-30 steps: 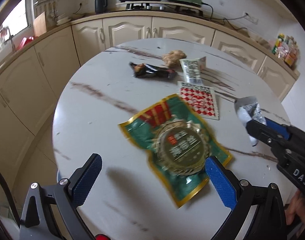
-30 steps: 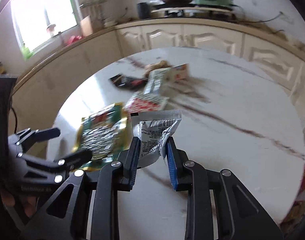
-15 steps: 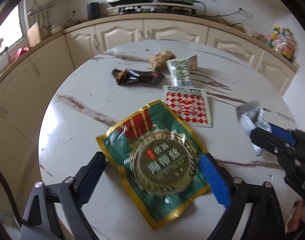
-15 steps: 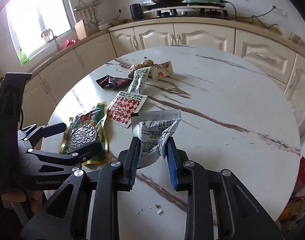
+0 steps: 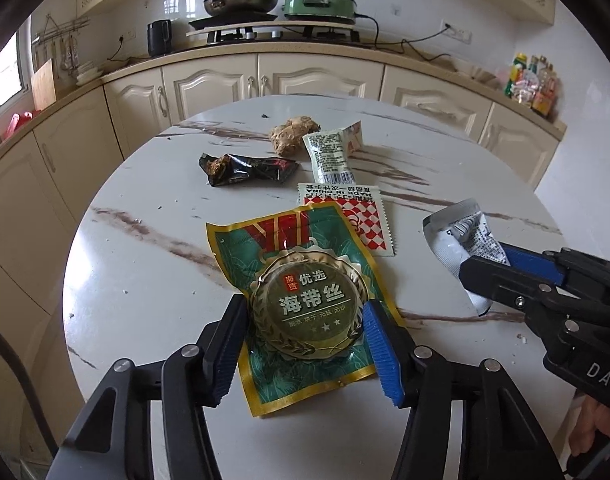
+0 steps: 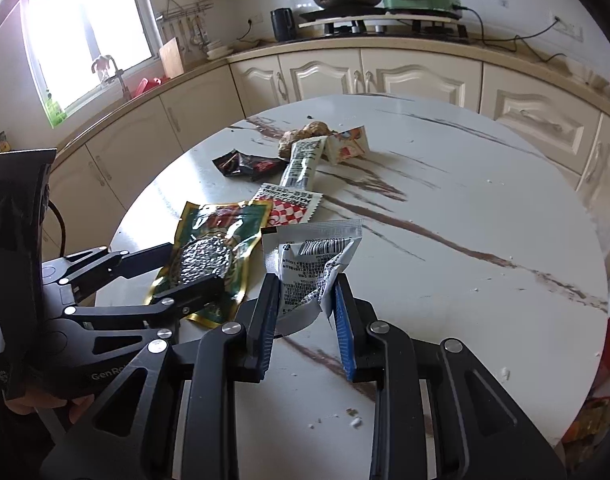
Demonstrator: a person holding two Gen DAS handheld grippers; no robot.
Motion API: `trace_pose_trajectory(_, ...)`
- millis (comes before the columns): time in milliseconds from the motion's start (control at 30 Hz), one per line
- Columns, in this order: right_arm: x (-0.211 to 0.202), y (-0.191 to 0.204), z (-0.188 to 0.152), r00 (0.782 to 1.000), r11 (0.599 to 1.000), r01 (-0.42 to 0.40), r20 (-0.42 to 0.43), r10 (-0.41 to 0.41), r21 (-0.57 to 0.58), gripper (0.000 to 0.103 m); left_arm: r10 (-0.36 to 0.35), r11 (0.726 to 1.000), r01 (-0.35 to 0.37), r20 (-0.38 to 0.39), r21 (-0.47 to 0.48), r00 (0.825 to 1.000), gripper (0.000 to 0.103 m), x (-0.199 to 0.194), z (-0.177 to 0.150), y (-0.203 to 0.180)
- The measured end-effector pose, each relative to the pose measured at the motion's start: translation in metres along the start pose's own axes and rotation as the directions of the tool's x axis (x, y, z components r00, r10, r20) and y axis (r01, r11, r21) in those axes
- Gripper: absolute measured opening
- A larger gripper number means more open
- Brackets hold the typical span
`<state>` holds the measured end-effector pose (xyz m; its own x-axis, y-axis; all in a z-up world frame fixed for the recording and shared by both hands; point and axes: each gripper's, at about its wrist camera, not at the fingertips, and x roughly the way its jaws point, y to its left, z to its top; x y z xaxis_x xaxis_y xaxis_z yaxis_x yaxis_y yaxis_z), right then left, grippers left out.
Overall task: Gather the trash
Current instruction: 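Grasp the green seaweed packet with the left gripper while the right gripper holds the sachet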
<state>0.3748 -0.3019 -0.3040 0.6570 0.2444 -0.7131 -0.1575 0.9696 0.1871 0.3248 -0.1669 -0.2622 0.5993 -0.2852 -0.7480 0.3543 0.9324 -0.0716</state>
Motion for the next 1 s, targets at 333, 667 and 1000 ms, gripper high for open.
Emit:
trace_pose_trajectory(333, -0.002, 0.012, 0.004, 1.000, 1.000, 0.003, 0.006, -0.003, -0.011, 0.026, -0.046, 0.999, 0.045, -0.014, -0.029, 0.999, 0.000, 0.000, 0.002, 0.013)
trace_pose_trajectory(667, 0.007, -0.014, -0.006, 0.988, 0.988, 0.151, -0.039, -0.151, -0.014, 0.026, -0.052, 0.998, 0.052, 0.001, -0.035, 0.999, 0.083, -0.007, 0.007, -0.003)
trace_pose_trajectory(1000, -0.001, -0.038, -0.010, 0.991, 0.991, 0.129, -0.027, -0.128, 0.027, 0.026, 0.064, 0.997, -0.060, -0.079, 0.056, 0.995, 0.085, 0.020, 0.027, -0.054)
